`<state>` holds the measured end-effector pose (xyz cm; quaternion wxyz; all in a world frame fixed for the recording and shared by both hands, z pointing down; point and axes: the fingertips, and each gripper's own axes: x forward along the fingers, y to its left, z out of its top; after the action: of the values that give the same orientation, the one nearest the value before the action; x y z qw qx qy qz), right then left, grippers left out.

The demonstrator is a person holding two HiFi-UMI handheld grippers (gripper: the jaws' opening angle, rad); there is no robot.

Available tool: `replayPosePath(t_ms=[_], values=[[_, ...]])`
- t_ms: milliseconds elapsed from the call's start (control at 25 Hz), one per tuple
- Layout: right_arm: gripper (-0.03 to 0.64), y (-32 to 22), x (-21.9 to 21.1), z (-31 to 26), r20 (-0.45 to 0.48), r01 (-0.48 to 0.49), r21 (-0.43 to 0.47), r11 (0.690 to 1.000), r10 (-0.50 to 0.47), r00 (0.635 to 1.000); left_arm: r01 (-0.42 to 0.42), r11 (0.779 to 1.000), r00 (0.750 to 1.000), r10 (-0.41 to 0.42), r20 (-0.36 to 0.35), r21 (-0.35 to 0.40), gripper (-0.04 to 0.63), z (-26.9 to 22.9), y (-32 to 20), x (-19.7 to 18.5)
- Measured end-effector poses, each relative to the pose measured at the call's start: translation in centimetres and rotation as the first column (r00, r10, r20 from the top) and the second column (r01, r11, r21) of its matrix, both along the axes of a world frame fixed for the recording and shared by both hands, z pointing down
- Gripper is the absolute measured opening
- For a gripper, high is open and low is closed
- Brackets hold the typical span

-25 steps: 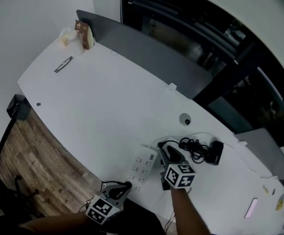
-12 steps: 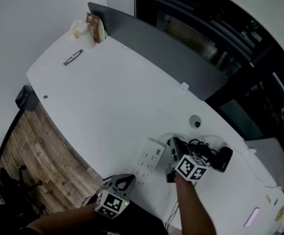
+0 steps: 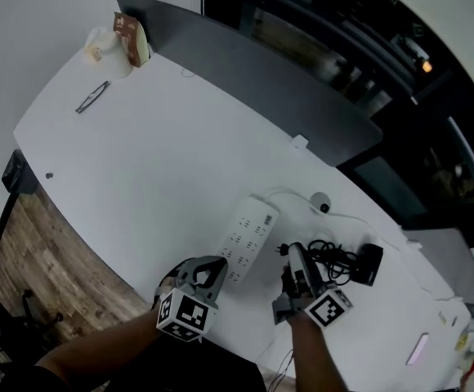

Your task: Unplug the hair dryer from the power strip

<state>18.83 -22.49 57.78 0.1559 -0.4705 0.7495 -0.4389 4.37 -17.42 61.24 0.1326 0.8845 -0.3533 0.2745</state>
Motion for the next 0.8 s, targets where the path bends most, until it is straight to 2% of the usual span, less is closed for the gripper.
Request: replayPosePath(t_ms=[120,240,360,560,800], values=[[0.074,-1.5,-0.7,-1.3,0.024,-0.022,0.041,0.999,0.021,0.999,-0.080,0.997,0.996,0.080,-0.036,0.003,0.023,-0.2,-2.6,0.2],[0.074,-3.1,-2.8,-1.6,-0.081,0.070,0.075,0.995,-0.064,0.995,-0.142,0.990,0.988,0.143,-0.055,0.013,0.023,-0.5,-4.0,0.6],[0.074,-4.3,-5.3,-0.7,-0.202,0.165,0.080,0.983,-0.146,0.968,-0.154,0.987,0.987,0.156,-0.043,0.043,0.023,-0.8,-4.3,0.7],[0.074,-4.9,-6.5,1.5,-0.313,0.192,0.044,0.980,-0.169,0.935,-0.150,0.987,0.986,0.153,-0.060,0.056,0.023,-0.9,-4.6,0.8],[0.083,-4.8,-7.1,1.6,-0.450,0.225,0.086,0.971,-0.164,0.878,-0.153,0.987,0.984,0.157,-0.078,0.053,0.023,-1.0,-4.5,0.6]])
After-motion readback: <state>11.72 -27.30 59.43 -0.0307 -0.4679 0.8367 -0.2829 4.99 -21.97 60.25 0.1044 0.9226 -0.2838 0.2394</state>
